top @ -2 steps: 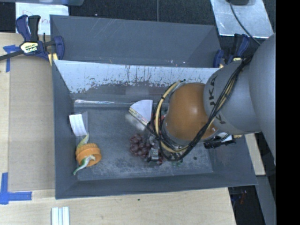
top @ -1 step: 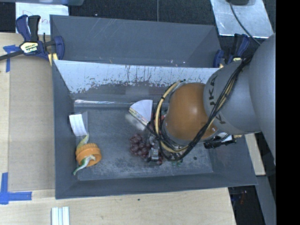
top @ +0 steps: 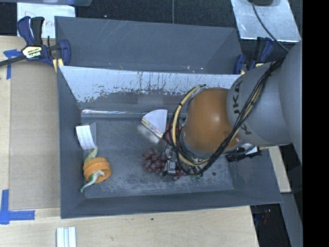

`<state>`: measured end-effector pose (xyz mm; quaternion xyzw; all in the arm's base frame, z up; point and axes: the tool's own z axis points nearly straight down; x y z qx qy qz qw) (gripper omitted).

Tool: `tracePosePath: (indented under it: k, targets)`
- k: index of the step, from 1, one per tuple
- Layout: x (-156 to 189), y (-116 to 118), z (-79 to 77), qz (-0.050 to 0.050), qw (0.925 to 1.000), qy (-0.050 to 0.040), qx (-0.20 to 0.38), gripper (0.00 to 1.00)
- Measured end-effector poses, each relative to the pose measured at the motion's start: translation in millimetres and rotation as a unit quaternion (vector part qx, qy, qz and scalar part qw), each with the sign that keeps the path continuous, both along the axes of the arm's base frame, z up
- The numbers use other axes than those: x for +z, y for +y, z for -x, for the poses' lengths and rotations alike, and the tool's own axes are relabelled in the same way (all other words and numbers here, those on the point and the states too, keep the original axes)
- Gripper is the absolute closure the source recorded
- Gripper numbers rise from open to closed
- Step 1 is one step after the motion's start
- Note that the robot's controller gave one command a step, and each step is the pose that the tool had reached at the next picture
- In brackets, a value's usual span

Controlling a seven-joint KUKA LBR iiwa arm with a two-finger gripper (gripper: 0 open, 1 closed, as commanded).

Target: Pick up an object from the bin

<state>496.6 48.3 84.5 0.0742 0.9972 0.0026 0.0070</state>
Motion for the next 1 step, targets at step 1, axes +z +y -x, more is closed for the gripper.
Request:
tracePosePath:
  k: [1]
  targets:
    - [33.5,-0.4,1.8,0.0,1.0,0.0034,0.0,1.0]
